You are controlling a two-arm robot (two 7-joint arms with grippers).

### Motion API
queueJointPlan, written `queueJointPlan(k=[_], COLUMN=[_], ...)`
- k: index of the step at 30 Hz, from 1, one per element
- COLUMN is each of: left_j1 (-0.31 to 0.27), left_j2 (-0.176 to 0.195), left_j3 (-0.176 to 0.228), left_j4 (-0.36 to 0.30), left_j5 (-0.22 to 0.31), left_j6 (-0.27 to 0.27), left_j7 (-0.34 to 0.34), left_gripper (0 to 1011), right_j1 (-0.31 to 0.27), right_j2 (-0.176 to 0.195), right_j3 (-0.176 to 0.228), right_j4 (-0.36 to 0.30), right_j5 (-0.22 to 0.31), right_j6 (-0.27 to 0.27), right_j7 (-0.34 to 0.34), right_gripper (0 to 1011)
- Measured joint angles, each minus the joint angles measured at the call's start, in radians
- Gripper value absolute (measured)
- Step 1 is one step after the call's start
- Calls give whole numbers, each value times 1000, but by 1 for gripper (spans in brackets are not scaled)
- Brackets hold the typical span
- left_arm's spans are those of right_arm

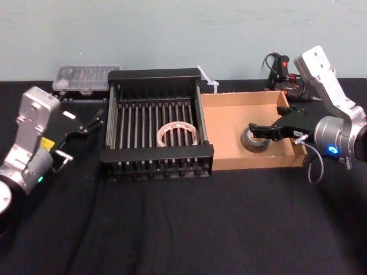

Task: Pick up the white tape and place it into the black box , Pick up the silver tape and place it into the brown box.

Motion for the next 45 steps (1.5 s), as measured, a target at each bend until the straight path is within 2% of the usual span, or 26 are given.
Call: queueJointPlan(k=[7,11,14,15,18,19,21,22,24,25,32,39,45], left_j1=[0,0,0,0,0,0,0,0,0,0,0,0,0], left_j2=[0,0,0,0,0,0,0,0,0,0,0,0,0], left_j3=[0,0,0,0,0,0,0,0,0,0,0,0,0], left_j4=[0,0,0,0,0,0,0,0,0,0,0,0,0], left_j5=[0,0,0,0,0,0,0,0,0,0,0,0,0], left_j6=[0,0,0,0,0,0,0,0,0,0,0,0,0], left_j7=[0,0,0,0,0,0,0,0,0,0,0,0,0], left_gripper=[1001,1001,1001,1001,1001,1001,1001,1001,1002,1001,1001,1001,1001], right_j1=[0,-13,-35,-48,-69,-80,-92,-104,-115,-125,-162,-181,-184], right_j2=[0,-12,-25,-34,-46,-52,-57,-62,-67,-72,-92,-109,-117], right_j3=[0,16,34,42,49,50,51,53,54,55,60,67,74], right_j4=[0,-8,-21,-26,-32,-34,-34,-32,-26,-19,17,43,48], right_j5=[0,-19,-50,-69,-102,-122,-142,-161,-178,-193,-247,-284,-293], right_j6=[0,-15,-61,-95,-152,-190,-233,-280,-325,-364,-479,-514,-514], right_j7=[0,-37,-89,-120,-168,-192,-212,-230,-243,-255,-298,-321,-332], right_gripper=[1002,1002,1002,1002,1002,1002,1002,1002,1002,1002,1002,1002,1002])
